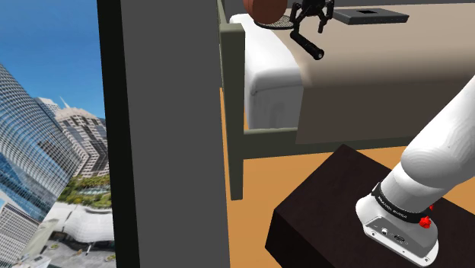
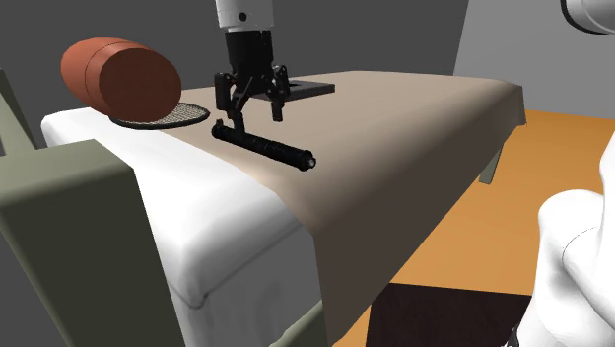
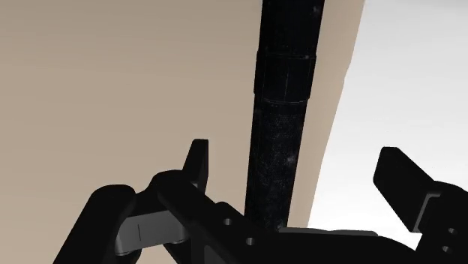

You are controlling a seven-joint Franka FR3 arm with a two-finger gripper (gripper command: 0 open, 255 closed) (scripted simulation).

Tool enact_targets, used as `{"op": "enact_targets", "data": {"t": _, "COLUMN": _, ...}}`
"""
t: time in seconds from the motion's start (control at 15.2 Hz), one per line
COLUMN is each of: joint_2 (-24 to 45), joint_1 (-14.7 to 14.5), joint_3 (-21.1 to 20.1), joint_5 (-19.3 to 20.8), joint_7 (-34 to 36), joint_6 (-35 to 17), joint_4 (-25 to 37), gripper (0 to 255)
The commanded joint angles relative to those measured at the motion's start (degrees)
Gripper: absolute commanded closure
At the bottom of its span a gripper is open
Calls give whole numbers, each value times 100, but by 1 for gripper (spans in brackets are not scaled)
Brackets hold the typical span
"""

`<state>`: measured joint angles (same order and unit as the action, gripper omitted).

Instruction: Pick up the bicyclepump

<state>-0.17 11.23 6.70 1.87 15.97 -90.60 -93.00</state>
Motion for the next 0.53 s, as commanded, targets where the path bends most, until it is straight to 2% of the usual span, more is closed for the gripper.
{"op": "enact_targets", "data": {"t": 0.0, "joint_2": 85, "joint_1": 34, "joint_3": 34, "joint_5": 17, "joint_7": 70, "joint_6": -114, "joint_4": -4, "gripper": 0}}
{"op": "enact_targets", "data": {"t": 0.46, "joint_2": 17, "joint_1": 32, "joint_3": 33, "joint_5": 27, "joint_7": 93, "joint_6": -637, "joint_4": -595, "gripper": 0}}
